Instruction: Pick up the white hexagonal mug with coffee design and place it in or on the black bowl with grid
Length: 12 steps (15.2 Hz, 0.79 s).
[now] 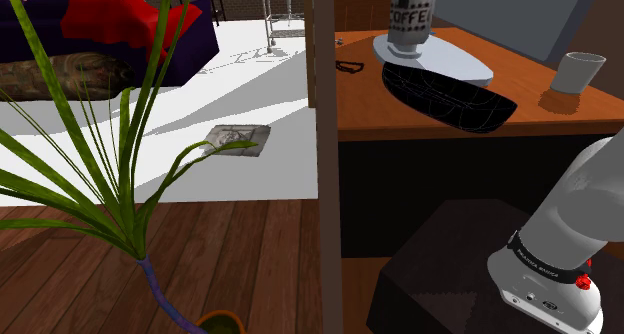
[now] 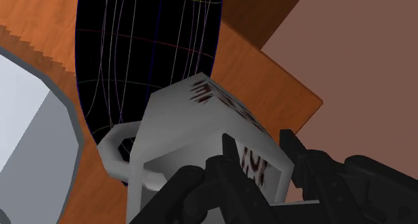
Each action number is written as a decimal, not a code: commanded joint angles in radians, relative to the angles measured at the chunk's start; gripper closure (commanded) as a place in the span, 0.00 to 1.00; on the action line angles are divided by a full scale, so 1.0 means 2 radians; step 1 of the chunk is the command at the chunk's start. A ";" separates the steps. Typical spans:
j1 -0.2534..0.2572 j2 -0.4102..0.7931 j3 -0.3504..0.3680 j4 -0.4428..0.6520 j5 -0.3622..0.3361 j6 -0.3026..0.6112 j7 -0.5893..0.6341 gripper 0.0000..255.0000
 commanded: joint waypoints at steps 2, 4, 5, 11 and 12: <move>-0.009 -0.042 -0.016 -0.037 -0.004 -0.006 -0.026 1.00; -0.015 -0.067 -0.027 -0.055 -0.008 -0.014 -0.043 1.00; -0.018 -0.079 -0.032 -0.062 -0.011 -0.018 -0.052 1.00; -0.023 -0.118 -0.043 -0.122 -0.018 0.002 -0.069 1.00; -0.023 -0.122 -0.043 -0.133 -0.019 0.009 -0.069 1.00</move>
